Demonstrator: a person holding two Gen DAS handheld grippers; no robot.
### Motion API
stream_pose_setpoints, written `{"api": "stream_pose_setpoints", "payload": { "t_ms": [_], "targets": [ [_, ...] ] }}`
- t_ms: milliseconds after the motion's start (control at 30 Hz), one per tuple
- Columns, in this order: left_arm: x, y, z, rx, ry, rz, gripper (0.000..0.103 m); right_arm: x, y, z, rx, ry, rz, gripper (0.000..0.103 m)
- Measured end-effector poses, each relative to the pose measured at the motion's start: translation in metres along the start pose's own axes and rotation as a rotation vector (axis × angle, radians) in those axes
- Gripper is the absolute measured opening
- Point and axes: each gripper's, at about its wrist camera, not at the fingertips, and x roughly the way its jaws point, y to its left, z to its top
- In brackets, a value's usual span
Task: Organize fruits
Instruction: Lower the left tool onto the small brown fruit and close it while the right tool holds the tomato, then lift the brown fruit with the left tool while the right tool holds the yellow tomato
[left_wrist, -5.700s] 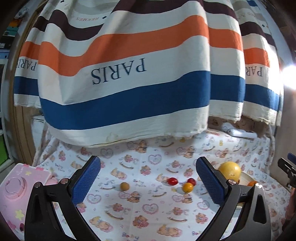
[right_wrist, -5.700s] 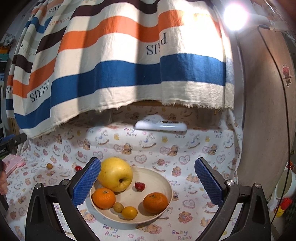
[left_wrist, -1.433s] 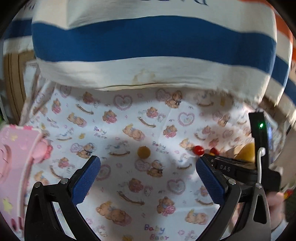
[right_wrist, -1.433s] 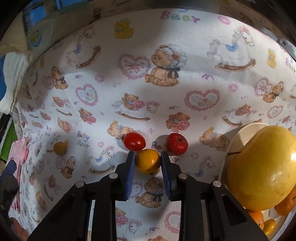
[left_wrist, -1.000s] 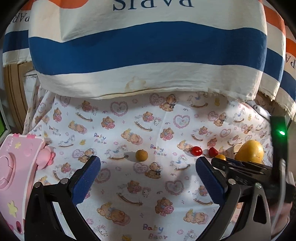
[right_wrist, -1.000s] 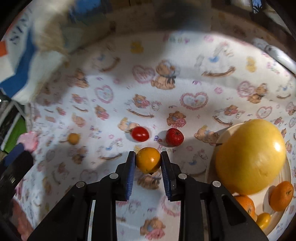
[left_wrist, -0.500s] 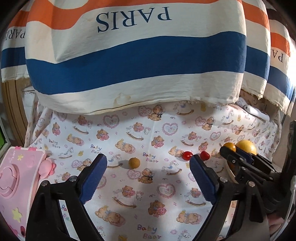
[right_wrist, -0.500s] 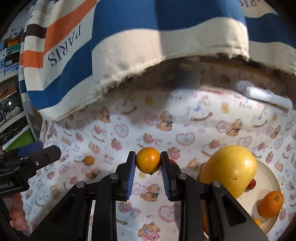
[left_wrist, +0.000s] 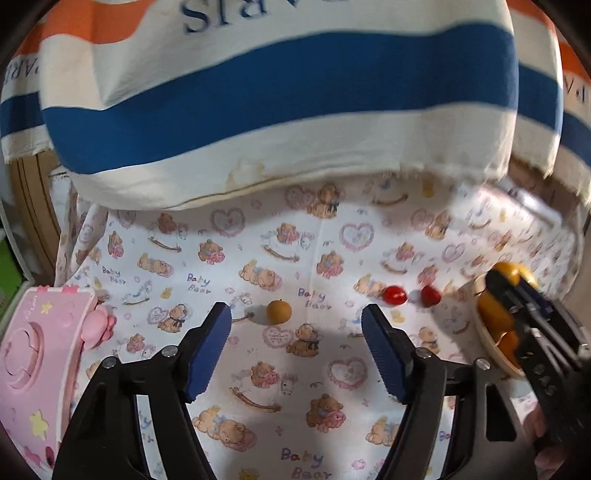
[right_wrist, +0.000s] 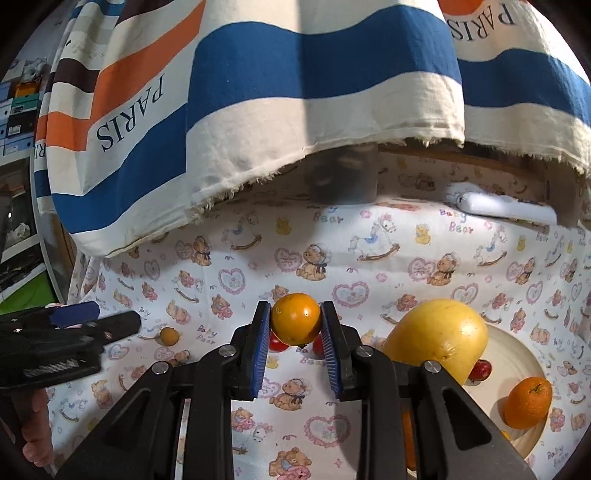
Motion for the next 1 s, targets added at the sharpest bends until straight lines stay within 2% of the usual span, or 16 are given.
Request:
{"api": "stream_pose_setpoints", "payload": {
  "t_ms": [67,233,333,367,400,467,533,600,833,900,1000],
  "targets": [
    [0.008,-0.005,0.003,0.023,0.036,0.030,0.068,-0.002,0.002,0.000,-0.008,-0.008,-0.007,0.028],
    [0.037,-0.004,0.016,0.015,0.163,0.034,0.064,-0.001,0.003,0.001,-0.011,-0.012,-0.023,0.028],
    [0.062,0.001,0.017,-0.017,0.244,0.021,0.050,-0.003,0.002,0.000,-0.011,-0.027,-0.039,0.028],
    [0.070,0.002,0.016,-0.015,0.264,0.022,0.041,-0.001,0.002,0.000,-0.015,-0.024,-0.047,0.028],
    [0.075,0.001,0.015,-0.001,0.276,0.026,0.039,0.001,0.003,0.000,-0.017,-0.017,-0.052,0.028],
    [0.081,-0.001,0.015,0.049,0.272,0.066,0.039,0.003,0.001,0.000,-0.012,-0.002,-0.054,0.028],
    [0.081,-0.002,0.017,0.087,0.232,0.105,0.039,0.004,-0.001,0.001,-0.001,0.001,-0.054,0.028],
    [0.083,-0.002,0.020,0.085,0.217,0.096,0.039,0.006,-0.003,0.001,0.005,0.008,-0.056,0.028],
    [0.104,-0.004,0.006,0.082,0.313,0.069,0.038,0.010,-0.007,0.001,0.025,0.030,-0.059,0.028],
    [0.102,-0.002,0.005,0.072,0.301,0.065,0.022,0.011,-0.008,0.000,0.026,0.037,-0.056,0.028],
    [0.089,-0.004,0.002,0.095,0.243,0.060,0.023,0.012,-0.010,0.000,0.013,0.032,-0.063,0.028]
  ]
}}
